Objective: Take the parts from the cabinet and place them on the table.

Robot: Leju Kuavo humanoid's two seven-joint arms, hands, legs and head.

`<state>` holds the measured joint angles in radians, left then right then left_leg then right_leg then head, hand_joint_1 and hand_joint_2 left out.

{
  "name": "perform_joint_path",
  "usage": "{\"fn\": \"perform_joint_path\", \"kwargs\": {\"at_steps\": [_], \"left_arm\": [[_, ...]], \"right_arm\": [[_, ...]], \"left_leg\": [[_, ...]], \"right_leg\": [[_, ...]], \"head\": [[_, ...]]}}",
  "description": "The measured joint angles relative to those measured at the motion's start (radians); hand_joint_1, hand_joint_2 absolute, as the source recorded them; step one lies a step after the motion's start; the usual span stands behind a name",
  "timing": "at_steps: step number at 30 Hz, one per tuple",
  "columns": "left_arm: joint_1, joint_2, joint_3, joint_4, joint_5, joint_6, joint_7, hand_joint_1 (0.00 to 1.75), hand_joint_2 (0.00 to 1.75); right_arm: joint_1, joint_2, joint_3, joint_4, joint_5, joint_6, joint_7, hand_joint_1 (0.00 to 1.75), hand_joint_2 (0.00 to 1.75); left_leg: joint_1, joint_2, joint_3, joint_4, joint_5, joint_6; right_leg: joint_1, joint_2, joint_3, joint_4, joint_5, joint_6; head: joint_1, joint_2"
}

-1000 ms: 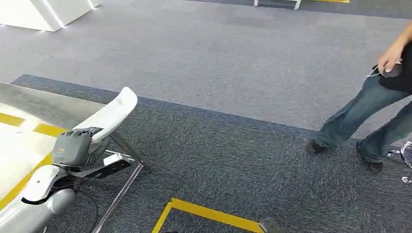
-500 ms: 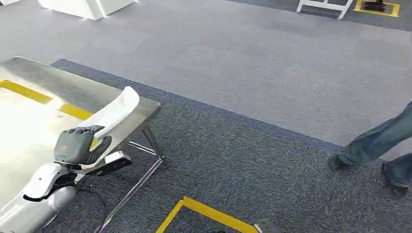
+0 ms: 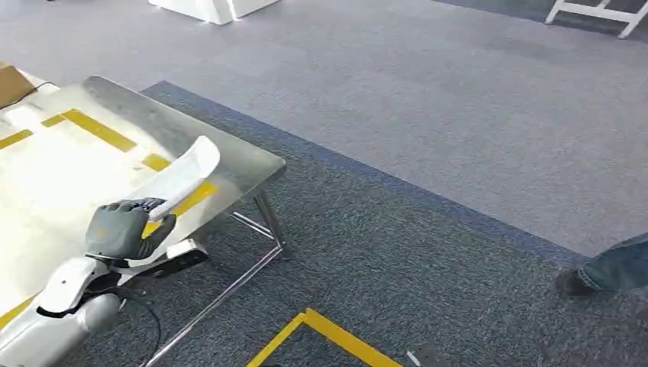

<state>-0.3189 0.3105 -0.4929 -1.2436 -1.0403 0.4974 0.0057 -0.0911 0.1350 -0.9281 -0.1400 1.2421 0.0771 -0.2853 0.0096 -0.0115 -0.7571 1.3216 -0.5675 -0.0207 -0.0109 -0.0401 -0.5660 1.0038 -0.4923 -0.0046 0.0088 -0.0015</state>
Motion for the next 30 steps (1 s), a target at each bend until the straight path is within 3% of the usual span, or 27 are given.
{"fn": "perform_joint_path", "kwargs": {"at_steps": [1, 2, 3, 4, 5, 8, 9, 10, 11, 12, 13, 14, 15, 16, 17, 18, 19, 20, 23, 24, 26, 27, 29, 30], "left_arm": [[0.000, 0.000, 0.000, 0.000, 0.000, 0.000, 0.000, 1.75, 1.75], [-0.001, 0.000, 0.000, 0.000, 0.000, 0.000, 0.000, 1.75, 1.75], [-0.002, 0.000, 0.001, 0.000, 0.000, 0.000, 0.000, 1.75, 1.75], [-0.002, 0.000, 0.002, 0.000, 0.000, 0.000, 0.000, 1.75, 1.75], [-0.007, -0.001, 0.001, 0.000, 0.000, 0.000, 0.001, 1.75, 1.75], [-0.001, 0.006, 0.002, 0.000, 0.000, 0.001, 0.005, 1.75, 1.75], [-0.001, 0.008, 0.003, 0.000, 0.000, 0.002, 0.006, 1.75, 1.75], [-0.002, 0.006, 0.003, -0.001, 0.000, 0.003, 0.006, 1.75, 1.75], [-0.008, 0.006, 0.002, 0.000, -0.001, 0.002, 0.006, 1.75, 1.75], [-0.007, 0.005, 0.002, 0.000, -0.002, 0.002, 0.006, 1.75, 1.75], [-0.005, 0.004, 0.001, 0.000, -0.003, 0.002, 0.006, 1.75, 1.75], [-0.001, 0.004, -0.001, 0.000, -0.003, 0.002, 0.006, 1.75, 1.75], [0.002, 0.004, -0.001, 0.000, -0.003, 0.002, 0.006, 1.75, 1.75], [0.003, 0.003, -0.002, 0.000, -0.003, 0.002, 0.006, 1.75, 1.75], [0.003, 0.001, -0.002, 0.000, -0.003, 0.002, 0.006, 1.75, 1.75], [0.003, 0.001, -0.003, 0.000, -0.003, 0.002, 0.006, 1.75, 1.75], [0.002, 0.000, -0.004, 0.000, -0.003, 0.002, 0.006, 1.75, 1.75], [-0.001, 0.000, -0.004, 0.000, -0.002, 0.002, 0.006, 1.75, 1.75], [0.003, 0.000, -0.007, 0.000, 0.002, 0.001, 0.006, 1.75, 1.75], [0.003, 0.003, -0.007, 0.000, 0.002, 0.001, 0.006, 1.75, 1.75], [-0.001, 0.008, -0.007, 0.000, 0.002, 0.002, 0.006, 1.75, 1.75], [-0.005, 0.006, -0.008, 0.000, 0.002, 0.002, 0.006, 1.75, 1.75], [-0.001, 0.003, -0.011, 0.000, 0.002, 0.002, 0.007, 1.75, 1.75], [0.003, 0.003, -0.012, 0.000, 0.002, 0.001, 0.007, 1.75, 1.75]], "right_arm": [[0.000, 0.000, 0.000, 0.000, 0.001, 0.000, 0.000, 0.00, 0.00], [0.000, 0.000, 0.000, 0.000, 0.002, 0.000, 0.000, 0.00, 0.00], [-0.001, 0.000, 0.000, 0.000, 0.003, 0.000, 0.000, 0.00, 0.00], [0.000, 0.000, 0.000, 0.000, 0.003, 0.000, 0.000, 0.00, 0.00], [0.000, 0.000, 0.000, 0.000, 0.003, -0.002, -0.002, 0.00, 0.00], [-0.004, 0.000, 0.000, 0.000, -0.001, -0.003, -0.003, 0.00, 0.00], [-0.006, 0.000, 0.000, 0.000, -0.003, -0.003, -0.004, 0.00, 0.00], [-0.007, 0.000, 0.000, 0.000, -0.003, -0.003, -0.005, 0.00, 0.00], [-0.008, 0.000, 0.000, 0.000, -0.003, -0.003, -0.006, 0.00, 0.00], [-0.006, 0.000, 0.000, 0.000, -0.003, -0.003, -0.005, 0.00, 0.00], [-0.005, 0.000, 0.000, 0.000, -0.003, -0.003, -0.005, 0.00, 0.00], [0.000, 0.000, 0.000, 0.000, -0.003, -0.003, -0.004, 0.00, 0.00], [0.002, 0.000, 0.000, 0.000, -0.003, -0.003, -0.004, 0.00, 0.00], [0.003, 0.000, 0.000, 0.000, -0.003, -0.003, -0.004, 0.00, 0.00], [0.001, 0.000, 0.000, 0.000, -0.003, -0.003, -0.004, 0.00, 0.00], [0.000, 0.000, 0.000, 0.000, -0.003, -0.003, -0.005, 0.00, 0.00], [0.000, 0.000, 0.000, 0.000, -0.003, -0.003, -0.005, 0.00, 0.00], [0.001, 0.000, 0.000, 0.000, -0.003, -0.003, -0.005, 0.00, 0.00], [0.005, 0.000, 0.000, 0.000, -0.003, -0.005, -0.003, 0.00, 0.00], [0.004, 0.000, -0.001, 0.000, -0.003, -0.005, -0.003, 0.00, 0.00], [0.000, 0.000, -0.001, 0.000, -0.003, -0.005, -0.006, 0.00, 0.00], [0.001, 0.001, -0.001, 0.000, -0.003, -0.004, -0.006, 0.00, 0.00], [0.006, 0.000, -0.001, 0.000, -0.003, -0.005, -0.005, 0.00, 0.00], [0.006, 0.000, -0.002, 0.000, -0.003, -0.005, -0.004, 0.00, 0.00]], "left_leg": [[0.000, 0.003, 0.026, -0.055, 0.039, 0.001], [-0.001, 0.012, 0.070, -0.142, 0.086, 0.005], [-0.005, 0.044, 0.120, -0.236, 0.130, 0.011], [-0.016, 0.108, 0.149, -0.291, 0.125, 0.017], [-0.030, 0.116, 0.152, -0.307, 0.120, 0.027], [-0.032, 0.076, 0.146, -0.307, 0.119, 0.040], [-0.020, 0.061, 0.158, -0.321, 0.127, 0.050], [-0.019, 0.052, 0.161, -0.324, 0.128, 0.054], [-0.016, 0.038, 0.159, -0.324, 0.129, 0.060], [-0.015, 0.023, 0.159, -0.324, 0.128, 0.062], [-0.015, 0.011, 0.159, -0.324, 0.127, 0.064], [-0.015, -0.008, 0.159, -0.323, 0.127, 0.064], [-0.015, -0.024, 0.160, -0.323, 0.127, 0.064], [-0.014, -0.041, 0.161, -0.322, 0.126, 0.063], [-0.013, -0.057, 0.162, -0.320, 0.125, 0.061], [-0.011, -0.071, 0.164, -0.316, 0.122, 0.056], [-0.008, -0.081, 0.163, -0.311, 0.117, 0.049], [-0.014, -0.093, 0.152, -0.300, 0.114, 0.043], [0.000, -0.129, 0.141, -0.306, 0.124, 0.026], [-0.002, -0.143, 0.140, -0.304, 0.122, 0.019], [-0.007, -0.053, 0.114, -0.245, 0.081, 0.011], [-0.006, -0.025, 0.076, -0.164, 0.042, 0.007], [-0.002, -0.004, 0.008, -0.025, -0.005, 0.001], [0.000, 0.000, -0.005, -0.003, 0.000, -0.001]], "right_leg": [[0.001, -0.013, 0.004, 0.000, -0.003, 0.000], [0.002, -0.025, 0.010, 0.000, -0.007, 0.002], [0.003, -0.036, 0.018, 0.000, -0.012, 0.005], [0.004, -0.044, 0.023, -0.001, -0.015, 0.009], [0.011, -0.055, 0.021, 0.001, -0.020, 0.016], [0.011, -0.097, 0.033, -0.007, -0.026, 0.029], [0.010, -0.100, 0.026, -0.006, -0.036, 0.039], [0.007, -0.039, 0.025, 0.017, -0.051, 0.042], [0.005, 0.010, -0.006, 0.080, -0.085, 0.041], [0.004, 0.031, -0.052, 0.170, -0.123, 0.043], [0.004, 0.038, -0.097, 0.255, -0.155, 0.045], [0.003, 0.039, -0.136, 0.318, -0.167, 0.046], [0.003, 0.039, -0.149, 0.323, -0.150, 0.047], [0.002, 0.039, -0.139, 0.281, -0.109, 0.046], [0.000, 0.044, -0.110, 0.204, -0.057, 0.045], [-0.003, 0.061, -0.069, 0.109, -0.005, 0.044], [-0.009, 0.111, -0.039, 0.032, 0.021, 0.045], [-0.017, 0.154, -0.015, 0.015, 0.007, 0.045], [-0.006, 0.121, -0.017, 0.015, 0.000, 0.034], [-0.013, 0.106, -0.012, 0.006, 0.004, 0.025], [-0.012, 0.081, -0.003, -0.002, 0.004, 0.010], [-0.010, 0.065, 0.001, -0.002, 0.001, 0.006], [-0.008, 0.032, 0.006, -0.001, -0.006, 0.002], [-0.008, 0.018, 0.009, -0.001, -0.009, 0.002]], "head": [[0.000, 0.000], [0.000, 0.000], [0.000, 0.000], [0.001, 0.000], [-0.003, 0.000], [0.000, 0.000], [-0.001, 0.000], [0.005, 0.000], [0.009, 0.000], [0.013, 0.000], [0.012, 0.000], [0.013, 0.000], [0.012, 0.000], [0.013, 0.000], [0.013, 0.000], [0.013, 0.000], [0.013, 0.000], [0.013, 0.000], [0.013, 0.000], [0.013, 0.000], [-0.003, 0.000], [-0.001, 0.000], [-0.002, 0.000], [-0.002, 0.000]]}}
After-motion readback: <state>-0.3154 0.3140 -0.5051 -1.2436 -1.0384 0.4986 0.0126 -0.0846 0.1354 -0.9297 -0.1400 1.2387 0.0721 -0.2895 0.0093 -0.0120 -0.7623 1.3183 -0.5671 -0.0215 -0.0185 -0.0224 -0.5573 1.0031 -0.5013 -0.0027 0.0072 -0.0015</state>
